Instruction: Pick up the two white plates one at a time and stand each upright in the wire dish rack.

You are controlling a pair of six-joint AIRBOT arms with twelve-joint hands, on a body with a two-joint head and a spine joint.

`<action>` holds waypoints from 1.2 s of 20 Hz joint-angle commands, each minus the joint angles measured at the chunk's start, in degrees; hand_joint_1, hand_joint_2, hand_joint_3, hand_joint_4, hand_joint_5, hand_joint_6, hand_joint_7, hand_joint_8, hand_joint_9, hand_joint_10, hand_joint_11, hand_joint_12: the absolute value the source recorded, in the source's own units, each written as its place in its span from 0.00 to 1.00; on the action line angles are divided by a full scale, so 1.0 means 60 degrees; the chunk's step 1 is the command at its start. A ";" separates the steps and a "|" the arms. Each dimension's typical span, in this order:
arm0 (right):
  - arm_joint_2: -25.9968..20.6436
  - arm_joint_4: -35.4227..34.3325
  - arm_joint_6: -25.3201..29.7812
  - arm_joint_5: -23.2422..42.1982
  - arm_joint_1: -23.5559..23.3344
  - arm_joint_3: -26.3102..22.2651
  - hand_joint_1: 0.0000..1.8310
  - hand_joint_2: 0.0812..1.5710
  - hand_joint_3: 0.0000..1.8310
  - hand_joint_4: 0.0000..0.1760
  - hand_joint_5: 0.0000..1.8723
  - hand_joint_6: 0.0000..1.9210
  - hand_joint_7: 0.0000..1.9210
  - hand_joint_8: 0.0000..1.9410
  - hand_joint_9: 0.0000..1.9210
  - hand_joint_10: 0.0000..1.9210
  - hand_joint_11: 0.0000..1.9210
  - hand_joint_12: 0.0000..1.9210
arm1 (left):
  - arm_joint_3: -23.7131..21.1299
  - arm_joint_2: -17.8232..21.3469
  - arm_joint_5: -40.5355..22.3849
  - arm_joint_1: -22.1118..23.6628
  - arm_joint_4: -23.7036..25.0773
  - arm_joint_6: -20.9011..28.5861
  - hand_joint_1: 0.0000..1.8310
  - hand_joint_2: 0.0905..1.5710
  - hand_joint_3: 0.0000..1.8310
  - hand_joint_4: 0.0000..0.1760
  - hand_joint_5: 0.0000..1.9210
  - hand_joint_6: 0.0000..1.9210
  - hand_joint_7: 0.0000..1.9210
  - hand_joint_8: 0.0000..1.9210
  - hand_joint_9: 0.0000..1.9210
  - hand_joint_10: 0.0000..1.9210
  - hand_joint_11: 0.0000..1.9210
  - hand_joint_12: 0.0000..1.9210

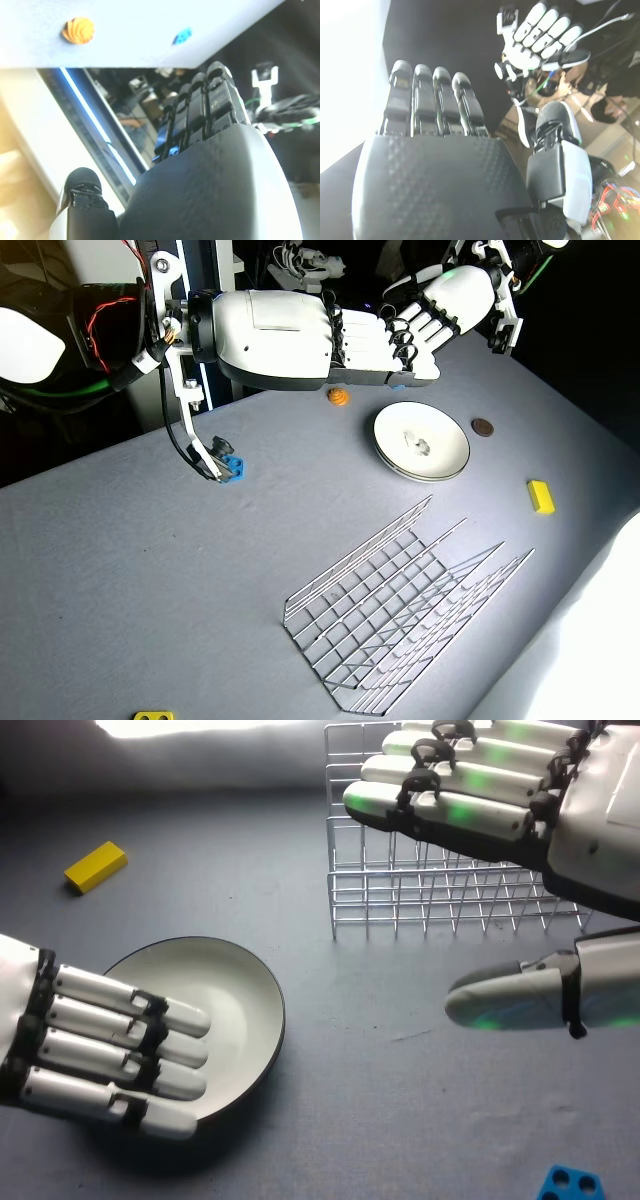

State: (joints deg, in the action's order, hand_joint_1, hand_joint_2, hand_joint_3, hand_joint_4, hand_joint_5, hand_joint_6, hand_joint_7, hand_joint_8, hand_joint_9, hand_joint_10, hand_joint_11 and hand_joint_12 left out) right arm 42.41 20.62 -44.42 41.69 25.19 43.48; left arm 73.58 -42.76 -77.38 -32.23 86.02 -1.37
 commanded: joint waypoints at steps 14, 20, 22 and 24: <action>0.0669 0.2599 0.1794 0.1193 -0.0255 0.0867 0.00 0.63 0.00 0.00 0.00 0.00 0.00 0.00 0.00 0.00 0.00 0.00 | 0.0516 -0.0600 0.0838 0.0256 0.0681 0.0070 0.00 0.60 0.00 0.00 0.00 0.00 0.00 0.00 0.00 0.00 0.00 0.00; 0.0681 0.1906 0.1392 0.1158 -0.0250 0.0879 0.00 0.62 0.00 0.00 0.00 0.00 0.00 0.00 0.00 0.00 0.00 0.00 | 0.1489 -0.1196 0.0918 -0.0102 0.0681 0.0222 0.00 0.63 0.01 0.00 0.00 0.00 0.00 0.00 0.00 0.00 0.00 0.00; 0.0680 0.1760 0.1393 0.1173 -0.0250 0.0892 0.00 0.62 0.00 0.00 0.00 0.00 0.00 0.00 0.00 0.00 0.00 0.00 | 0.1778 -0.1344 0.0943 -0.0166 0.0681 0.0330 0.00 0.61 0.00 0.00 0.00 0.00 0.00 0.00 0.00 0.00 0.00 0.00; 0.0679 0.1760 0.1380 0.1176 -0.0232 0.0895 0.00 0.60 0.00 0.00 0.00 0.00 0.00 0.00 0.00 0.00 0.00 0.00 | 0.1982 -0.1459 0.0946 -0.0233 0.0687 0.0369 0.00 0.60 0.00 0.00 0.00 0.00 0.00 0.00 0.00 0.00 0.00 0.00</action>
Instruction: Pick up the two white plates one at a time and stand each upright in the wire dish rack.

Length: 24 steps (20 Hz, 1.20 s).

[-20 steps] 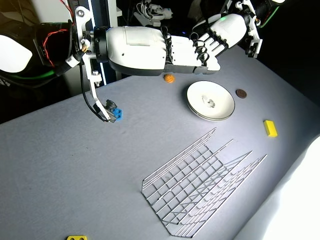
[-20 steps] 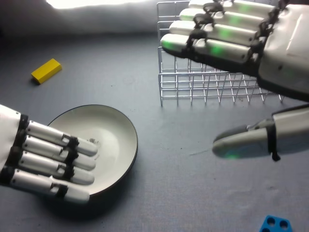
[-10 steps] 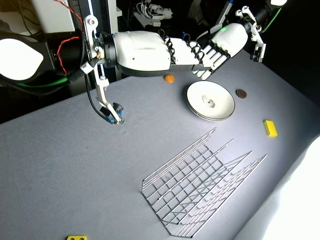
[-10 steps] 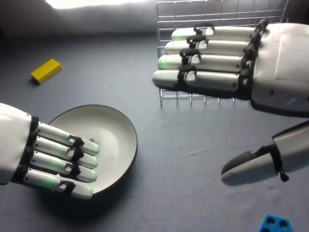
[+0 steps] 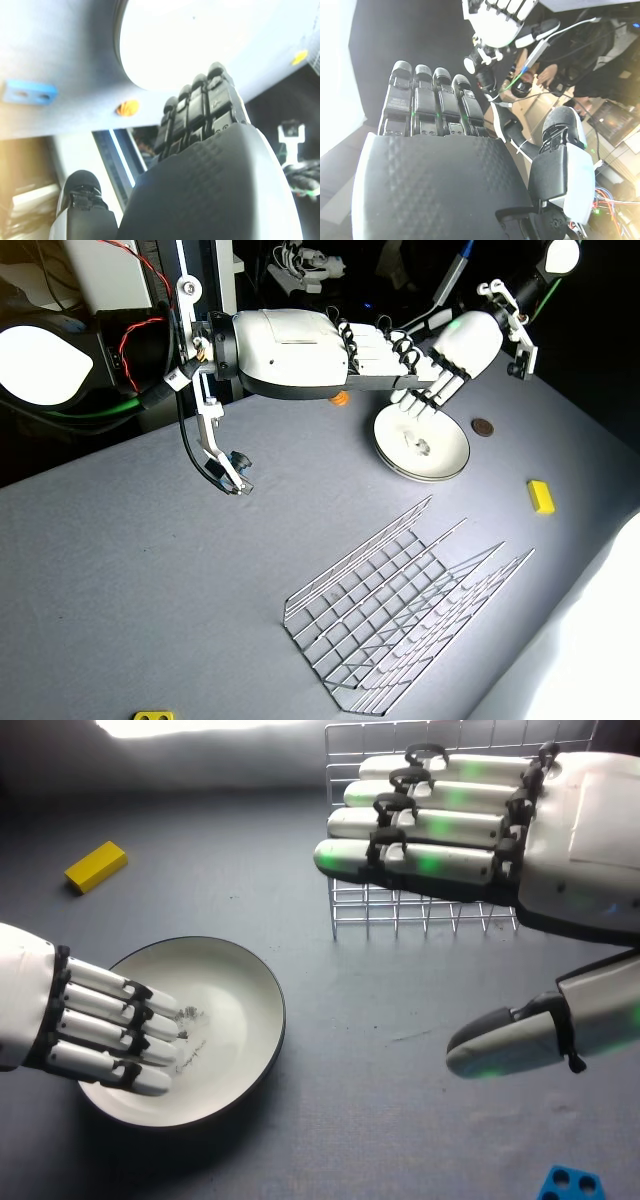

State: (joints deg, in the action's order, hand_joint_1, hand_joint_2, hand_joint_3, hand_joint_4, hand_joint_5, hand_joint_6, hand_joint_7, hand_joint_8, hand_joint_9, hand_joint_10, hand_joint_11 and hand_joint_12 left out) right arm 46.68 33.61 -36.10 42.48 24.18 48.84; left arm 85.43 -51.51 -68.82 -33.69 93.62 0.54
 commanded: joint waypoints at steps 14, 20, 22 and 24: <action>0.0046 -0.1058 -0.0361 0.1552 0.0434 0.0026 0.00 0.63 0.00 0.00 0.00 0.00 0.00 0.00 0.00 0.00 0.00 0.00 | 0.1033 -0.0509 -0.0151 -0.0680 -0.0559 0.0099 0.00 0.59 0.00 0.00 0.00 0.00 0.00 0.00 0.00 0.00 0.00 0.00; 0.0070 -0.1206 -0.0496 0.1694 0.0541 0.0025 0.00 0.65 0.01 0.00 0.00 0.00 0.00 0.00 0.00 0.00 0.00 0.00 | 0.1320 -0.0676 -0.0144 -0.0731 -0.0559 0.0082 0.00 0.58 0.00 0.00 0.00 0.00 0.00 0.00 0.00 0.00 0.00 0.00; 0.0096 -0.1207 -0.0850 0.1783 0.0619 0.0025 0.00 0.65 0.01 0.00 0.00 0.00 0.00 0.00 0.00 0.00 0.00 0.00 | 0.1492 -0.0753 -0.0144 -0.0734 -0.0557 0.0079 0.00 0.57 0.00 0.00 0.00 0.00 0.00 0.00 0.00 0.00 0.00 0.00; 0.0150 -0.1223 -0.1302 0.1781 0.0696 0.0025 0.00 0.65 0.01 0.00 0.00 0.00 0.00 0.00 0.00 0.00 0.00 0.00 | 0.1642 -0.0815 -0.0144 -0.0759 -0.0557 0.0079 0.00 0.58 0.00 0.00 0.00 0.00 0.00 0.00 0.00 0.00 0.00 0.00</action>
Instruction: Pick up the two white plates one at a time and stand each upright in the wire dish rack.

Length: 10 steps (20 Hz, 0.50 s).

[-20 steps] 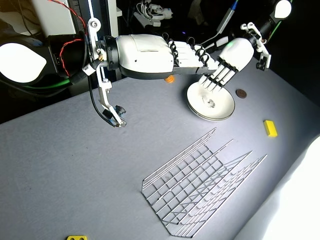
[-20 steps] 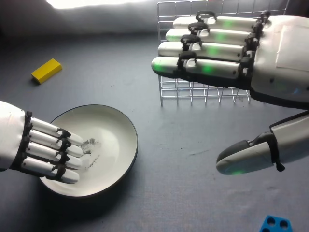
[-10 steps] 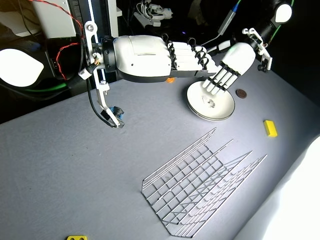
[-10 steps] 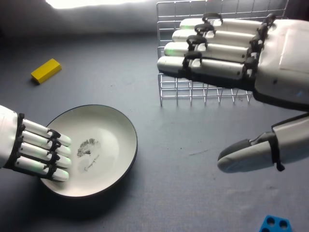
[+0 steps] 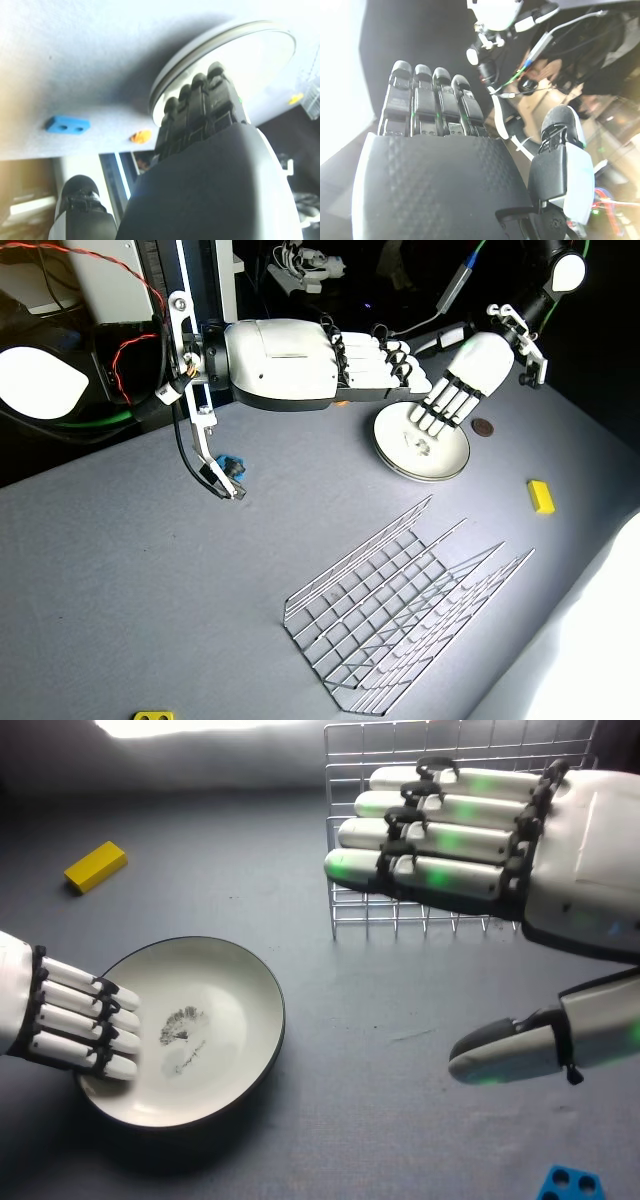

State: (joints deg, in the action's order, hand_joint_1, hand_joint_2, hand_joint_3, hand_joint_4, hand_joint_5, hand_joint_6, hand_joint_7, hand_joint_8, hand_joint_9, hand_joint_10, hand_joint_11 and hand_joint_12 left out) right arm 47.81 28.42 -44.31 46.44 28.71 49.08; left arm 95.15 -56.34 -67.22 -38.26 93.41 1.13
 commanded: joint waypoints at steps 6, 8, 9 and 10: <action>0.0039 -0.0463 -0.0649 0.1122 0.0041 -0.0015 0.00 0.66 0.01 0.00 0.00 0.00 0.00 0.00 0.00 0.00 0.00 0.00 | 0.0091 -0.0070 -0.0327 -0.0099 -0.0517 -0.0088 0.00 0.57 0.00 0.00 0.01 0.00 0.00 0.00 0.00 0.00 0.00 0.00; 0.0051 -0.0463 -0.0785 0.1143 0.0089 -0.0015 0.00 0.68 0.01 0.00 0.00 0.00 0.00 0.00 0.00 0.00 0.00 0.00 | 0.0098 -0.0084 -0.0237 -0.0209 -0.0504 -0.0174 0.00 0.60 0.00 0.00 0.00 0.00 0.00 0.00 0.00 0.00 0.00 0.00; 0.0059 -0.0463 -0.0862 0.1157 0.0102 -0.0015 0.00 0.67 0.01 0.00 0.00 0.00 0.00 0.00 0.00 0.00 0.00 0.00 | 0.0098 -0.0084 -0.0229 -0.0252 -0.0504 -0.0214 0.00 0.59 0.00 0.00 0.00 0.00 0.00 0.00 0.00 0.00 0.00 0.00; 0.0072 -0.0462 -0.0991 0.1162 0.0123 -0.0015 0.00 0.66 0.01 0.00 0.00 0.00 0.00 0.00 0.00 0.00 0.00 0.00 | 0.0097 -0.0084 -0.0229 -0.0281 -0.0504 -0.0277 0.00 0.58 0.00 0.00 0.01 0.00 0.00 0.00 0.00 0.00 0.00 0.00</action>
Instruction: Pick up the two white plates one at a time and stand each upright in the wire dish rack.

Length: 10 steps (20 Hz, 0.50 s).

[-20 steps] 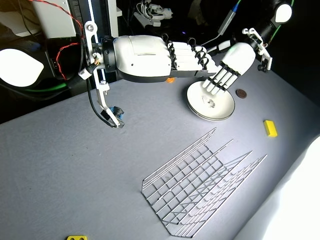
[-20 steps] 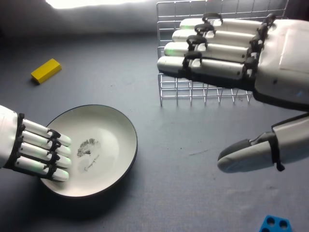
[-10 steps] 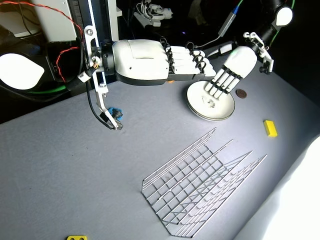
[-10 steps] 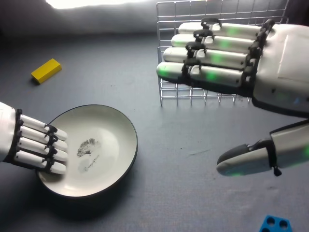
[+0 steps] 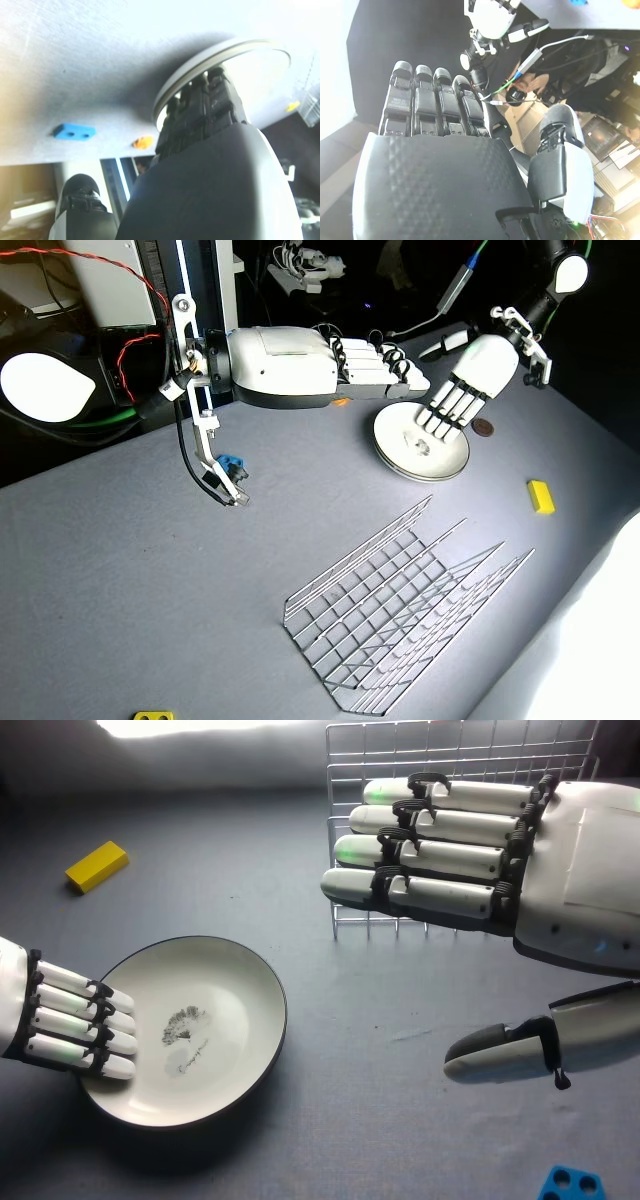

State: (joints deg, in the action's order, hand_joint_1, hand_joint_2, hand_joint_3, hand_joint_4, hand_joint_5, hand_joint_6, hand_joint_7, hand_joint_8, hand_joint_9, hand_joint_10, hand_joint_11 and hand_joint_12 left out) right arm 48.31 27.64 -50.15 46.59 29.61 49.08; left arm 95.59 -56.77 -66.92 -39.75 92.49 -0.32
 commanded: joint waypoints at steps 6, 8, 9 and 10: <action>0.0120 -0.0331 -0.0943 0.1126 0.0156 -0.0013 0.00 0.65 0.00 0.00 0.00 0.00 0.00 0.00 0.00 0.00 0.00 0.00 | -0.0043 -0.0077 -0.0281 -0.0056 -0.0351 -0.0102 0.00 0.58 0.00 0.00 0.00 0.00 0.00 0.00 0.00 0.00 0.00 0.00; 0.0159 -0.0331 -0.1017 0.1118 0.0152 -0.0015 0.00 0.66 0.00 0.00 0.00 0.00 0.00 0.00 0.00 0.00 0.00 0.00 | -0.0160 -0.0112 -0.0280 -0.0074 -0.0352 -0.0101 0.00 0.58 0.00 0.00 0.00 0.00 0.00 0.00 0.00 0.00 0.00 0.00; 0.0180 -0.0331 -0.1137 0.1065 0.0151 -0.0017 0.00 0.66 0.00 0.00 0.00 0.00 0.00 0.00 0.00 0.00 0.00 0.00 | -0.0199 -0.0157 -0.0269 -0.0090 -0.0356 -0.0101 0.00 0.59 0.00 0.00 0.00 0.00 0.00 0.00 0.00 0.00 0.00 0.00; 0.0224 -0.0331 -0.1381 0.0862 0.0149 -0.0016 0.00 0.66 0.00 0.00 0.00 0.00 0.00 0.00 0.00 0.00 0.00 0.00 | -0.0265 -0.0204 -0.0242 -0.0112 -0.0356 -0.0138 0.00 0.59 0.00 0.00 0.00 0.00 0.00 0.00 0.00 0.00 0.00 0.00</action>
State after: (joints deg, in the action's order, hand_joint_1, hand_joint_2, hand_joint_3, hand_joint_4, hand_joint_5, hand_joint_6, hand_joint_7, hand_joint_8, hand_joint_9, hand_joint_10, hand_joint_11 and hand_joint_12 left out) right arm 49.65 27.38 -57.98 46.19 30.94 49.08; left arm 94.45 -57.17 -66.81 -40.25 91.81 -0.84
